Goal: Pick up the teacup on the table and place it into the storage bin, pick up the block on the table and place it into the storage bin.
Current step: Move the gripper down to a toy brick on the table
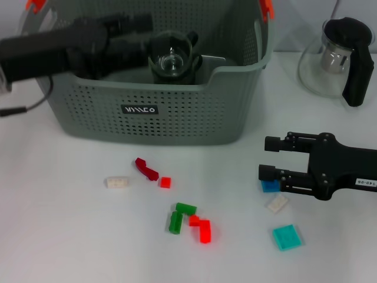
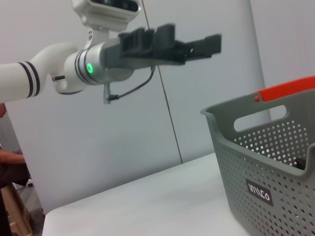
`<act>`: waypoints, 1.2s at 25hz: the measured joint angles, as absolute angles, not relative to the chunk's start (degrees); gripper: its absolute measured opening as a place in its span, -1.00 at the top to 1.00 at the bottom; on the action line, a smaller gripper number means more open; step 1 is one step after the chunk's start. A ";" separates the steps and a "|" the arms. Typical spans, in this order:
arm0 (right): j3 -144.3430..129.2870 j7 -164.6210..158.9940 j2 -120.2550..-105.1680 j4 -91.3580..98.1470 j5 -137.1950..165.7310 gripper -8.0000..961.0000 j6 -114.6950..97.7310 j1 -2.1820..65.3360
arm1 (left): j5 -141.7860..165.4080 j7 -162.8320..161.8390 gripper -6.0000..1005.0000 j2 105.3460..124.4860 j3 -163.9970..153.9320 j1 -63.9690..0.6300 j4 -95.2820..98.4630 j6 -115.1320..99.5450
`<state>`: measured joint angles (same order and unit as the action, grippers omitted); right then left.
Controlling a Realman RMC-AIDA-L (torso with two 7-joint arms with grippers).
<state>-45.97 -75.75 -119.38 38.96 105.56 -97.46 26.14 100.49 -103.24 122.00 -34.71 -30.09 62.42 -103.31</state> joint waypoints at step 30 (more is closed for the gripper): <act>-45.96 -75.50 -119.79 38.59 105.49 -0.39 -96.81 25.71 | 121.39 -88.36 -0.57 124.25 -34.97 -24.83 62.38 -108.04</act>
